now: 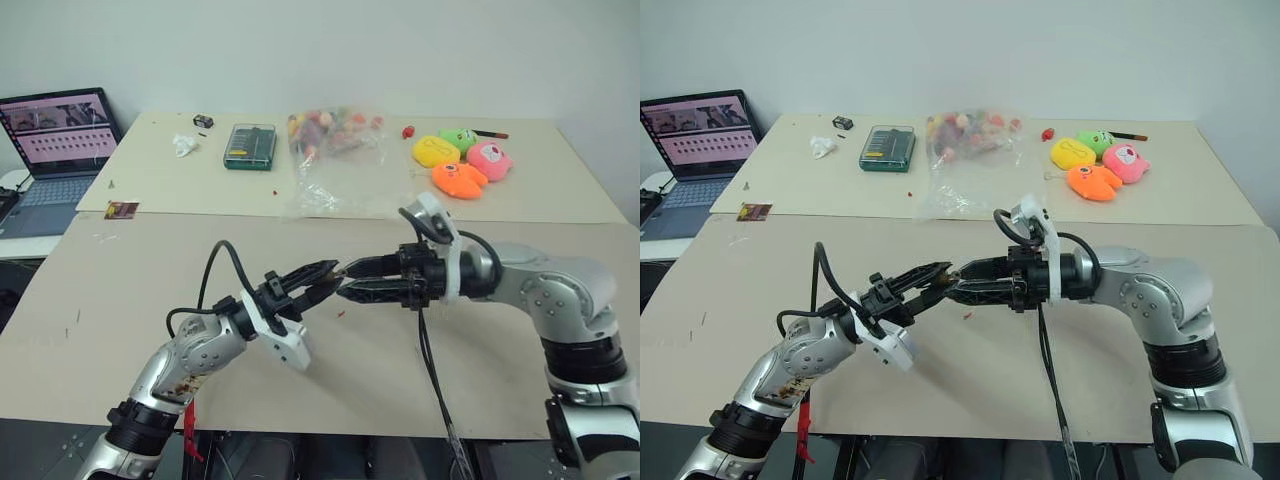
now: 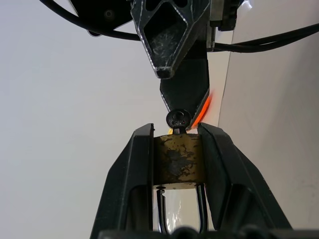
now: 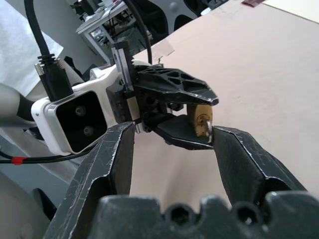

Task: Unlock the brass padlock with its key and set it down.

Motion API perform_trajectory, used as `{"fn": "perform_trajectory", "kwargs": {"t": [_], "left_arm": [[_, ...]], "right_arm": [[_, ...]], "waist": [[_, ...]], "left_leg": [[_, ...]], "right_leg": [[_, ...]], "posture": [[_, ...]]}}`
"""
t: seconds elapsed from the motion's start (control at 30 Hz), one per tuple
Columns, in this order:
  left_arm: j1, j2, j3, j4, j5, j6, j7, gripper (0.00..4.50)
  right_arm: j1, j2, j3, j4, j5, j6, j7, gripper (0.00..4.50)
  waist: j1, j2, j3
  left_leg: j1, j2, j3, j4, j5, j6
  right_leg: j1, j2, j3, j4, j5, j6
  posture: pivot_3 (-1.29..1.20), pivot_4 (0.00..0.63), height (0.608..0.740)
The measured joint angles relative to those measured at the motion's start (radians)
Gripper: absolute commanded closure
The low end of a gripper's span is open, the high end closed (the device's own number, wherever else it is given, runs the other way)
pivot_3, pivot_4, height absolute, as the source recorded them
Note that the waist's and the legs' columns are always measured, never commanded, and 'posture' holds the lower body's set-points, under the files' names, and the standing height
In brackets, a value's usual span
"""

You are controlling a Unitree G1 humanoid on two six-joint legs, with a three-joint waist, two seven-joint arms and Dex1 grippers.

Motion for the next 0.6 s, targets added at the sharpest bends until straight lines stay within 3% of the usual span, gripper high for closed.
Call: {"fn": "perform_trajectory", "kwargs": {"t": [0.3, 0.6], "left_arm": [[0.021, 0.0, 0.001, 0.006, 0.002, -0.008, 0.02, 3.66], [-0.006, 0.003, 0.0, 0.043, 0.002, -0.025, 0.025, 3.66]], "right_arm": [[-0.021, -0.032, 0.043, 0.058, -0.098, -0.052, 0.061, 1.59], [-0.046, 0.032, 0.064, 0.047, -0.097, -0.048, 0.06, 1.59]], "waist": [[-0.002, 0.0, 0.0], [0.0, 0.0, 0.0]], "left_leg": [[0.0, 0.0, 0.0, 0.0, 0.0, 0.0], [0.0, 0.0, 0.0, 0.0, 0.0, 0.0]], "right_leg": [[0.0, 0.0, 0.0, 0.0, 0.0, 0.0], [0.0, 0.0, 0.0, 0.0, 0.0, 0.0]], "posture": [[0.0, 0.15, 0.74], [0.0, 0.15, 0.74]]}}
